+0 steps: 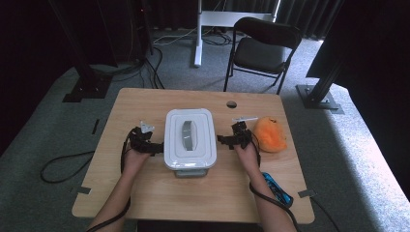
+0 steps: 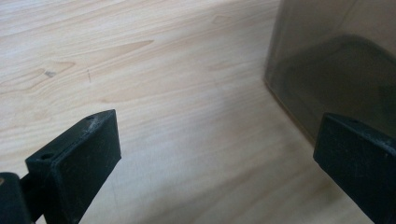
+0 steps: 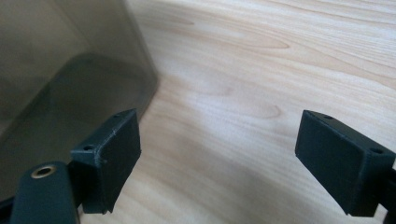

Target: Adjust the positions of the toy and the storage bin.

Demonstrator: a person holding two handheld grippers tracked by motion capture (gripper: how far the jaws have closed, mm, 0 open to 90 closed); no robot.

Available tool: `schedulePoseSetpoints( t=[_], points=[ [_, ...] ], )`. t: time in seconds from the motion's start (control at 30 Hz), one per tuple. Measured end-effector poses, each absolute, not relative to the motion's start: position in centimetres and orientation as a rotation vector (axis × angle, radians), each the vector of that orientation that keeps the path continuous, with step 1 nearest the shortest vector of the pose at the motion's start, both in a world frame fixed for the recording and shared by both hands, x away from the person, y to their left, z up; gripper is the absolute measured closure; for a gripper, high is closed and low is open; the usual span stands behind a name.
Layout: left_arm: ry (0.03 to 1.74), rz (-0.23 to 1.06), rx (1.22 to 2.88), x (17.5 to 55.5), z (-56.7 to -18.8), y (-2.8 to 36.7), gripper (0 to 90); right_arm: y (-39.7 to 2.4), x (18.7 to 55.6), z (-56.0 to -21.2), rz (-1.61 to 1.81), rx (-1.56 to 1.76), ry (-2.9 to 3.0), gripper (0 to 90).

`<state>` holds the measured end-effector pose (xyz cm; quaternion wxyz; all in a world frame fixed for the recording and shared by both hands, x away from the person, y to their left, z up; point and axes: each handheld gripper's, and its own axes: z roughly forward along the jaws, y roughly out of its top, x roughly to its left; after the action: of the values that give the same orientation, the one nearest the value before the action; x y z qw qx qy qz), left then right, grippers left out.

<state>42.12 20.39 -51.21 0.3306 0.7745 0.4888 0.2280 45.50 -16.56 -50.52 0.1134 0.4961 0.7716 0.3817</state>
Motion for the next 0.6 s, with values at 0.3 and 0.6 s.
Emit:
schedulePoseSetpoints(
  t=[0.3, 0.6],
  points=[
    [1.250, 0.596, 2.057, 42.7, -51.1, 19.3, 1.1, -15.1, 46.7, -50.6, 1.095, 1.414, 2.314, 13.6],
    [1.245, 0.632, 2.054, 41.9, -50.6, 19.1, 1.2, -13.8, 46.7, -50.5, 1.126, 1.355, 2.374, 16.3]
  ],
)
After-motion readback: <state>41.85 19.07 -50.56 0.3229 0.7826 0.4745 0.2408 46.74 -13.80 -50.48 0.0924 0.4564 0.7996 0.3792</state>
